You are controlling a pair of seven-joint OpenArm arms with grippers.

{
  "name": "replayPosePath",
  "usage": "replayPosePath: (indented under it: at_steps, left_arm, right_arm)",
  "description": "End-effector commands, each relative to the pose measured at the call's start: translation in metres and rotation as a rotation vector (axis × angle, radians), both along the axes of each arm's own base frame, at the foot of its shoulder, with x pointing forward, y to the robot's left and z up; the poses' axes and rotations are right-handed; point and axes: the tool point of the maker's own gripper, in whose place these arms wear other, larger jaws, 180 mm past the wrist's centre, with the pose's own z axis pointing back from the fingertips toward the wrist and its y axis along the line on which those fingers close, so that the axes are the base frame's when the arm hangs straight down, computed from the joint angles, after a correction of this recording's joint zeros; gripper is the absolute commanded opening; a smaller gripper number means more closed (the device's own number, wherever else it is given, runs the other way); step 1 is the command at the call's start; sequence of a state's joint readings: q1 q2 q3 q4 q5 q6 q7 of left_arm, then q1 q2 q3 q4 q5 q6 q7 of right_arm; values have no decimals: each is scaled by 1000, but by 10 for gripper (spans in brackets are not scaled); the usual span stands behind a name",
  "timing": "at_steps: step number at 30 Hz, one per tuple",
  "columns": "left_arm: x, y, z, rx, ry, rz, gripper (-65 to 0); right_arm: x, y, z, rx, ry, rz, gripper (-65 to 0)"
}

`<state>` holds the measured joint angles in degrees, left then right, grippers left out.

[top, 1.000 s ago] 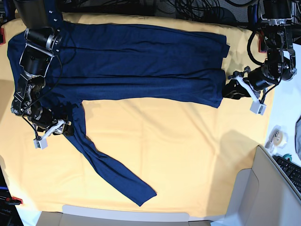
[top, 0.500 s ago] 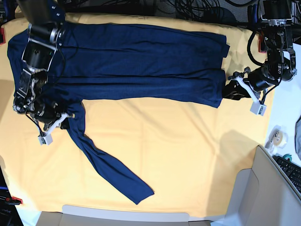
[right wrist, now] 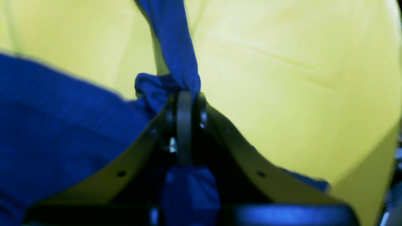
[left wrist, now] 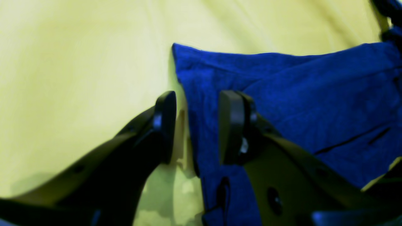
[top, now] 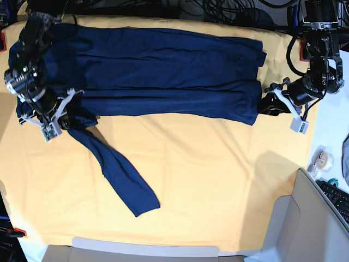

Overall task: Fold the T-shirt properly
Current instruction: 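Drag the sleeve with the right gripper along the shirt's folded edge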

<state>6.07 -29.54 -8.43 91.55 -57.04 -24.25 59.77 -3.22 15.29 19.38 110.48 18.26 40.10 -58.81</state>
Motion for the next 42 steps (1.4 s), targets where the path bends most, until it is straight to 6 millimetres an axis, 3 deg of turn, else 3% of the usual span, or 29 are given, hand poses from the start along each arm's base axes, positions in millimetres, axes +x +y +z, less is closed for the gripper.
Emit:
replayPosePath:
  at_steps: [1, 8, 12, 19, 31, 37, 39, 42]
  left_arm:
    - [10, 5, 15, 7, -54, 1, -427]
    - [9, 5, 15, 7, -54, 1, -427]
    - [9, 5, 15, 7, -54, 1, -427]
    - [9, -2, 13, -16, -54, 5, -427]
    - [9, -3, 12, -21, -54, 5, -427]
    - [9, -4, 12, -22, -54, 6, -427]
    - [9, -4, 12, -22, -54, 6, -427]
    - [9, -8, 11, -34, -54, 7, -427]
  right_arm:
    - [-2, 3, 14, -12, -47, 20, -650]
    - [-43, 8, -14, -26, 58, 38, -650]
    - [-57, 13, -24, 4, 98, 49, -650]
    - [-72, 42, -24, 190, 127, 112, -650]
    - [-86, 50, -35, 226, 239, 133, -650]
    - [-92, 75, -43, 242, 277, 208, -650]
    - [-95, 84, -45, 248, 288, 235, -627]
    - [-97, 90, -47, 250, 298, 255, -498]
